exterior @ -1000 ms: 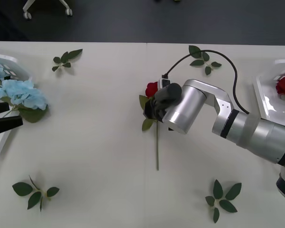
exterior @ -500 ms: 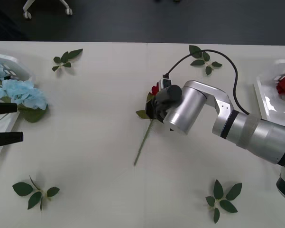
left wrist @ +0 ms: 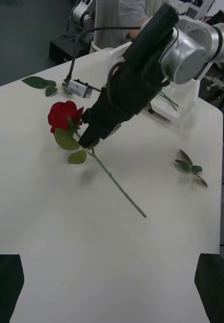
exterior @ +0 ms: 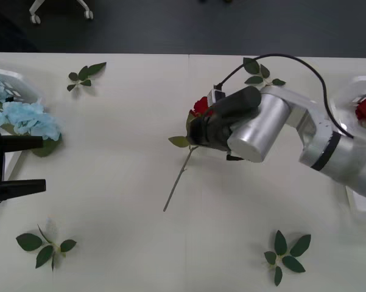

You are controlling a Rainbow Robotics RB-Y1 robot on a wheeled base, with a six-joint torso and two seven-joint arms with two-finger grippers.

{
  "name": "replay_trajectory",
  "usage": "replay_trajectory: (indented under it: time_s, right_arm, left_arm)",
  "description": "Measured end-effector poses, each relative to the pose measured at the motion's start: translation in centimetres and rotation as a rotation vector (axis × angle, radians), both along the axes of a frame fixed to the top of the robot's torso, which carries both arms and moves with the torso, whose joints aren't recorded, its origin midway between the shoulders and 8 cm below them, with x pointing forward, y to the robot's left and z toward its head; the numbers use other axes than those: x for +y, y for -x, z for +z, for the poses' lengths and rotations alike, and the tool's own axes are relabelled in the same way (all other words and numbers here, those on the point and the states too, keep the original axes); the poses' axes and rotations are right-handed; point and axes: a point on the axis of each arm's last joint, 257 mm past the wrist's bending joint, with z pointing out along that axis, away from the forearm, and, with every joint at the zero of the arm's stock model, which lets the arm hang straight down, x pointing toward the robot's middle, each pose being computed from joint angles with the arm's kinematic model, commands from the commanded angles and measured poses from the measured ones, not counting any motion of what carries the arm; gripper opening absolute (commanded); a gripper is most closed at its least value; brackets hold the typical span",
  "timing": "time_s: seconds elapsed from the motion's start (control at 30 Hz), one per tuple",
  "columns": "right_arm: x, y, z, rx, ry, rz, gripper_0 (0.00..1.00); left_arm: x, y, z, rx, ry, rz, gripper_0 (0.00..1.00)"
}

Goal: Put the red flowers into the right box and the blue flowers into the left box

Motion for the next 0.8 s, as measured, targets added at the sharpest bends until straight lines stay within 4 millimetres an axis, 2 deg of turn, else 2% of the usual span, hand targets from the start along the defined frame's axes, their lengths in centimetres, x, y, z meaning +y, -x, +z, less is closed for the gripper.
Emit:
replay_trajectory:
  time_s: [0.17, 0.43, 0.63, 0.8]
  right_arm:
    - [-2.2, 0.5, 4.5, -0.028, 0.008, 0.051, 0.0]
    - [-6.8, 1.2, 9.5, -0.07, 0.07, 0.176, 0.0]
    - [-11.2, 1.2, 13.4, -0.118, 0.117, 0.235, 0.0]
    - [-13.6, 1.0, 16.8, -0.142, 0.117, 0.264, 0.0]
  left_arm:
    - [-0.4, 0.3, 0.2, -0.015, -0.053, -0.035, 1.0]
    - [0.5, 0.2, 0.7, -0.147, -0.286, -0.041, 1.0]
    - [0.7, 0.1, 0.6, -0.149, -0.31, -0.033, 1.0]
    - [1.2, -0.2, 0.2, -0.14, -0.327, -0.016, 1.0]
